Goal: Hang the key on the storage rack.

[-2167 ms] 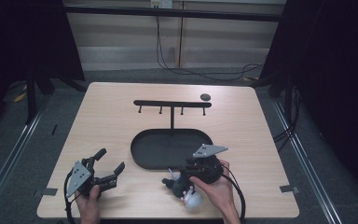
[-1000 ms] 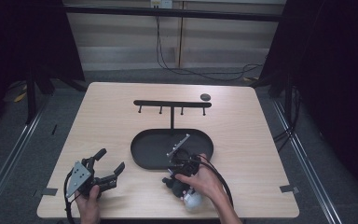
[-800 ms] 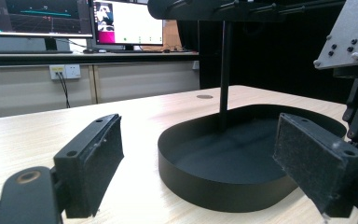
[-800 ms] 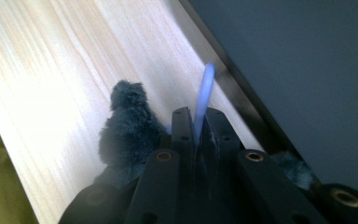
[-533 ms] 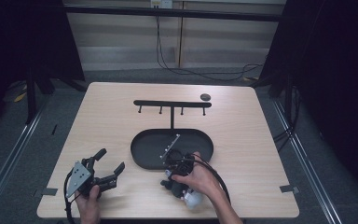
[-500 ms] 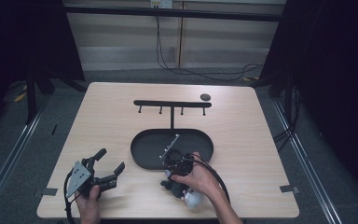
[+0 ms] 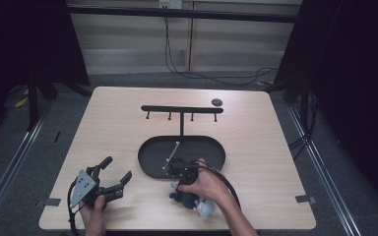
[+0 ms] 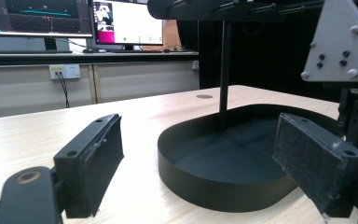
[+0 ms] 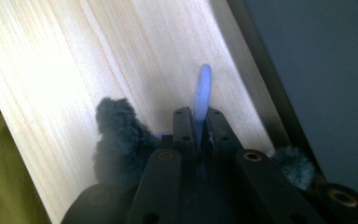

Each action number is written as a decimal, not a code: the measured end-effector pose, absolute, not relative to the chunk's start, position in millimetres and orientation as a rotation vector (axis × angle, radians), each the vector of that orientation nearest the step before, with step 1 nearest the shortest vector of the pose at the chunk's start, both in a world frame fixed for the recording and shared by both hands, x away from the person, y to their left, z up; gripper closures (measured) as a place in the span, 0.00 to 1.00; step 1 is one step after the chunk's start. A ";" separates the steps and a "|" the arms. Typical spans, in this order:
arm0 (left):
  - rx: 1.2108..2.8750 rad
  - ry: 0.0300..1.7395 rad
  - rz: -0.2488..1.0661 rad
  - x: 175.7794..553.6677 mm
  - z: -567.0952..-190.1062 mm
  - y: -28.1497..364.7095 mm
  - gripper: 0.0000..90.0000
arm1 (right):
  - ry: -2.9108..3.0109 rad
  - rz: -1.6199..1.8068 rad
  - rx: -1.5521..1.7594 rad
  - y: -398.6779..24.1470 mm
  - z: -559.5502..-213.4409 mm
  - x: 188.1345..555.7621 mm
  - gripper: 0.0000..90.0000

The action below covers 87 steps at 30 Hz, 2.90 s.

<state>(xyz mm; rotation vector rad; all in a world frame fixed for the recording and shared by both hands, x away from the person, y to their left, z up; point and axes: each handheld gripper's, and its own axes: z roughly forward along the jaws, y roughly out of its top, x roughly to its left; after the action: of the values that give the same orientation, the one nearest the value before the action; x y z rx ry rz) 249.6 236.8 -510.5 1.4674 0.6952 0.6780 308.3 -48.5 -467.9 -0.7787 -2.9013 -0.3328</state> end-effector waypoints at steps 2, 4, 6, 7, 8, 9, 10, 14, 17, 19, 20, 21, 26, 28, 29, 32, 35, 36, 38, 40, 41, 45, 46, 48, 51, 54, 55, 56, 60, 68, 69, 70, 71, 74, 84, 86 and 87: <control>1.467 0.695 0.678 249.6 -510.5 236.9 0.17 | -2.903 -0.317 -0.766 -47.0 -467.9 309.5 0.95; 1.467 0.695 0.678 249.6 -510.5 236.9 0.17 | -2.909 -0.265 -0.733 -41.9 -468.0 312.7 0.95; 1.468 0.696 0.682 249.5 -510.5 237.0 0.17 | -2.910 -0.221 -0.727 -37.7 -467.7 313.4 0.95; 1.467 0.695 0.683 249.7 -510.5 237.0 0.17 | -2.915 -0.208 -0.715 -36.0 -467.5 313.7 0.94; 1.467 0.695 0.683 249.7 -510.5 237.0 0.17 | -2.915 -0.208 -0.715 -36.0 -467.5 313.7 0.94; 1.467 0.695 0.679 249.6 -510.5 236.9 0.17 | -2.913 -0.173 -0.705 -33.1 -467.1 314.1 0.92; 1.467 0.695 0.679 249.6 -510.5 236.9 0.17 | -2.913 -0.173 -0.705 -33.1 -467.1 314.1 0.92; 1.467 0.695 0.677 249.6 -510.5 236.8 0.17 | -2.931 -0.106 -0.677 -27.2 -466.8 315.3 0.96; 1.467 0.695 0.677 249.6 -510.5 236.8 0.17 | -2.944 -0.060 -0.661 -22.2 -467.3 315.8 0.97; 1.468 0.696 0.682 249.6 -510.5 237.0 0.17 | -2.947 -0.036 -0.655 -20.4 -467.0 315.6 0.97; 1.468 0.696 0.682 249.6 -510.5 237.0 0.17 | -2.947 -0.036 -0.655 -20.4 -467.0 315.6 0.97; 1.466 0.696 0.676 249.6 -510.6 236.7 0.17 | -2.947 -0.031 -0.653 -20.0 -467.0 315.9 0.97; 1.467 0.696 0.677 249.6 -510.6 236.8 0.17 | -2.945 -0.004 -0.630 -19.8 -465.9 316.9 0.97; 1.469 0.695 0.680 249.7 -510.5 237.0 0.17 | -2.956 -0.019 -0.636 -21.0 -464.4 317.1 0.98; 1.468 0.695 0.680 249.7 -510.5 237.0 0.17 | -2.955 -0.041 -0.662 -23.2 -461.6 316.9 0.98; 1.468 0.695 0.680 249.7 -510.5 237.0 0.17 | -2.949 -0.051 -0.672 -25.0 -459.5 317.0 0.98; 1.468 0.693 0.677 249.7 -510.5 236.9 0.17 | -2.926 -0.083 -0.717 -31.3 -452.7 318.2 0.97; 1.468 0.693 0.677 249.7 -510.5 236.9 0.17 | -2.926 -0.083 -0.717 -31.3 -452.7 318.2 0.97; 1.468 0.694 0.680 249.6 -510.5 237.1 0.17 | -2.922 -0.102 -0.707 -33.2 -449.7 317.4 0.97; 1.468 0.693 0.680 249.7 -510.5 237.1 0.17 | -2.921 -0.101 -0.699 -33.3 -448.2 316.2 0.98; 1.468 0.694 0.680 249.6 -510.5 237.1 0.17 | -2.921 -0.101 -0.699 -33.3 -448.2 316.2 0.98; 1.468 0.693 0.680 249.7 -510.5 237.1 0.17 | -2.935 -0.094 -0.632 -34.0 -444.3 313.0 0.98; 1.467 0.693 0.675 249.6 -510.6 236.8 0.17 | -2.935 -0.092 -0.625 -34.6 -441.5 312.2 0.98; 1.468 0.693 0.680 249.7 -510.5 237.1 0.17 | -2.940 -0.102 -0.609 -36.9 -434.7 311.5 0.98; 1.468 0.693 0.680 249.7 -510.5 237.0 0.17 | -2.940 -0.122 -0.619 -41.5 -427.2 310.7 0.98; 1.468 0.692 0.682 249.8 -510.5 237.1 0.17 | -2.949 -0.112 -0.630 -44.5 -422.0 311.2 0.98; 1.470 0.693 0.682 249.7 -510.5 237.2 0.17 | -2.945 -0.128 -0.641 -47.9 -418.3 311.5 0.98; 1.470 0.693 0.682 249.7 -510.5 237.2 0.17 | -2.945 -0.128 -0.641 -47.9 -418.3 311.5 0.98; 1.471 0.694 0.682 249.7 -510.4 237.2 0.17 | -2.942 -0.125 -0.653 -52.7 -410.9 310.9 0.98; 1.470 0.694 0.684 249.8 -510.4 237.2 0.17 | -2.985 -0.170 -0.621 -56.4 -399.0 308.9 0.98; 1.471 0.695 0.683 249.7 -510.4 237.1 0.17 | -2.978 -0.153 -0.571 -55.9 -397.8 307.4 0.98; 1.471 0.695 0.683 249.7 -510.4 237.1 0.17 | -2.978 -0.153 -0.571 -55.9 -397.8 307.4 0.98; 1.469 0.697 0.681 249.6 -510.5 237.0 0.17 | -2.965 -0.129 -0.530 -55.6 -396.5 306.4 0.98; 1.470 0.697 0.678 249.6 -510.5 236.9 0.17 | -2.954 -0.128 -0.486 -55.7 -394.2 305.9 0.98; 1.471 0.694 0.684 249.8 -510.4 237.2 0.17 | -2.957 -0.245 -0.372 -57.8 -371.5 309.7 0.98; 1.471 0.695 0.683 249.8 -510.4 237.2 0.17 | -2.973 -0.265 -0.399 -59.9 -364.2 314.2 0.98; 1.470 0.695 0.683 249.7 -510.5 237.1 0.17 | -2.963 -0.274 -0.406 -60.7 -362.9 315.1 0.98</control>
<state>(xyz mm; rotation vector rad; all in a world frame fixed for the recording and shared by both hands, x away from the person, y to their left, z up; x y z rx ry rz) 249.7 237.1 -510.5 1.4700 0.6948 0.6829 315.1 -60.7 -362.9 -0.4057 -2.9630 -0.2739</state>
